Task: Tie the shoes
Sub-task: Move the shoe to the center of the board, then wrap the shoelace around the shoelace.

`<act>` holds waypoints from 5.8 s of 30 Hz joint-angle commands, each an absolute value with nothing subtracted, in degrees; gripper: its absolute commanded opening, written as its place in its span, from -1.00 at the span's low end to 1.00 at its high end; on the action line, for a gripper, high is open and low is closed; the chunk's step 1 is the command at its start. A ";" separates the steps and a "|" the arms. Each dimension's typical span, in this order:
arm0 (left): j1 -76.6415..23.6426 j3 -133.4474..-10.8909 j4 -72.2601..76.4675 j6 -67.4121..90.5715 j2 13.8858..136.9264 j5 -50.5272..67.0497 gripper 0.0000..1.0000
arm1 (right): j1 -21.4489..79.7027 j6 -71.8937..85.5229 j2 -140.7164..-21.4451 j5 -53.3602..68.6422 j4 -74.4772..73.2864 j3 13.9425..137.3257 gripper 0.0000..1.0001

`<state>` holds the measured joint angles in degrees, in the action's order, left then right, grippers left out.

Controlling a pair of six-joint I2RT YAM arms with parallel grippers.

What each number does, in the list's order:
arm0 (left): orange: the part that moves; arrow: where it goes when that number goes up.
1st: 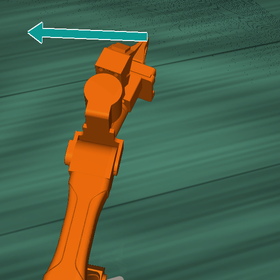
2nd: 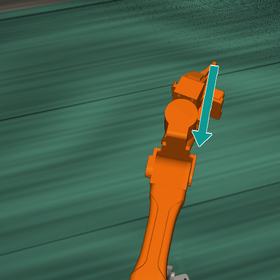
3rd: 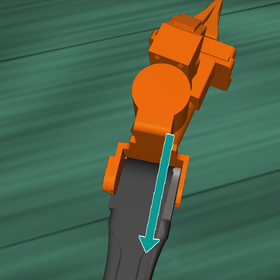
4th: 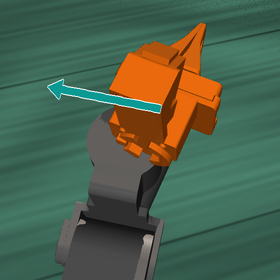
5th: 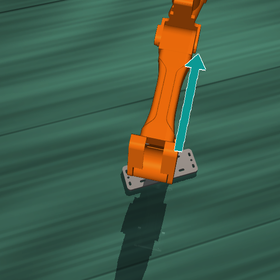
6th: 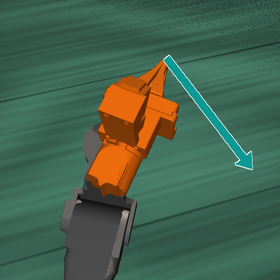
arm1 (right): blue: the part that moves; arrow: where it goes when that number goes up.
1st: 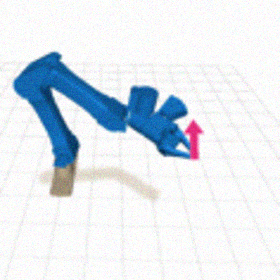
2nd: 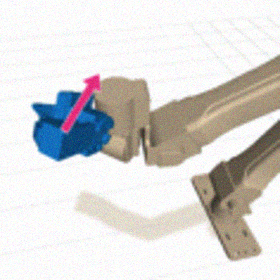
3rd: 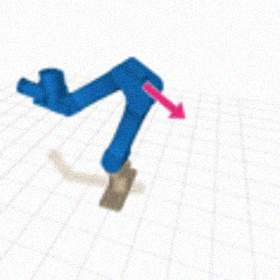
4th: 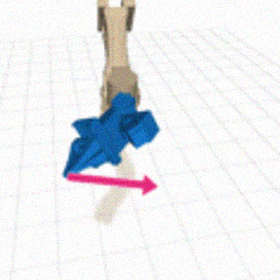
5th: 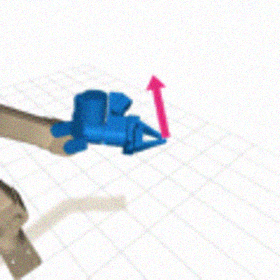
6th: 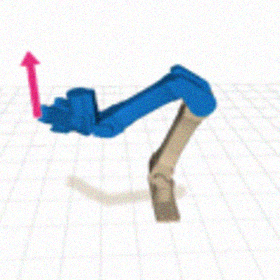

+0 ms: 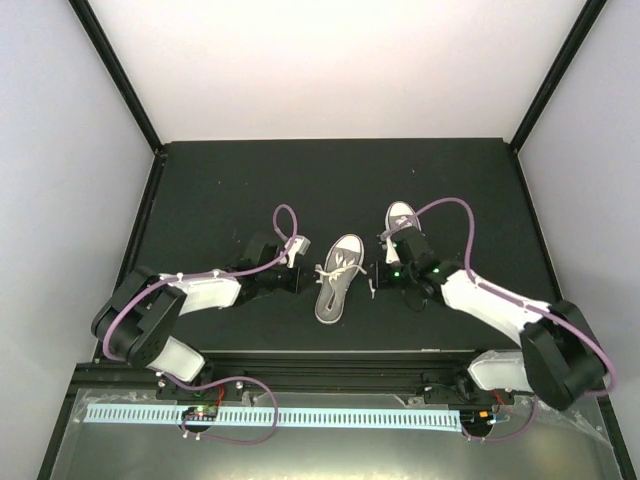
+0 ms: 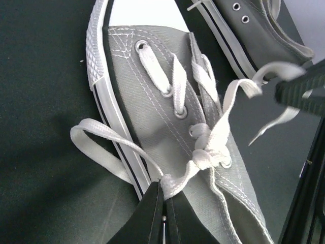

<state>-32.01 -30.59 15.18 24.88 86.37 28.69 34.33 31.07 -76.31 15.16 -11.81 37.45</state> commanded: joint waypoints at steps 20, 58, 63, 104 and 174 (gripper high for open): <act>-32.28 -29.78 6.36 20.82 81.74 25.22 -0.97 | 27.87 37.07 -58.74 -1.43 -22.27 25.91 -0.97; -39.61 -29.04 12.80 13.97 74.80 27.91 -0.97 | 39.50 22.71 -93.93 22.07 -15.03 73.22 0.01; -39.78 -29.36 12.00 16.32 74.71 28.50 -0.96 | 38.53 19.89 -88.87 17.39 -16.06 69.56 0.62; -37.31 -47.12 -6.22 20.95 86.11 36.79 -0.96 | 44.60 9.87 -82.22 17.95 19.84 31.72 -0.23; -31.99 -54.81 -14.62 11.60 100.50 6.74 0.07 | 48.37 13.60 -83.06 9.18 22.37 30.59 -0.97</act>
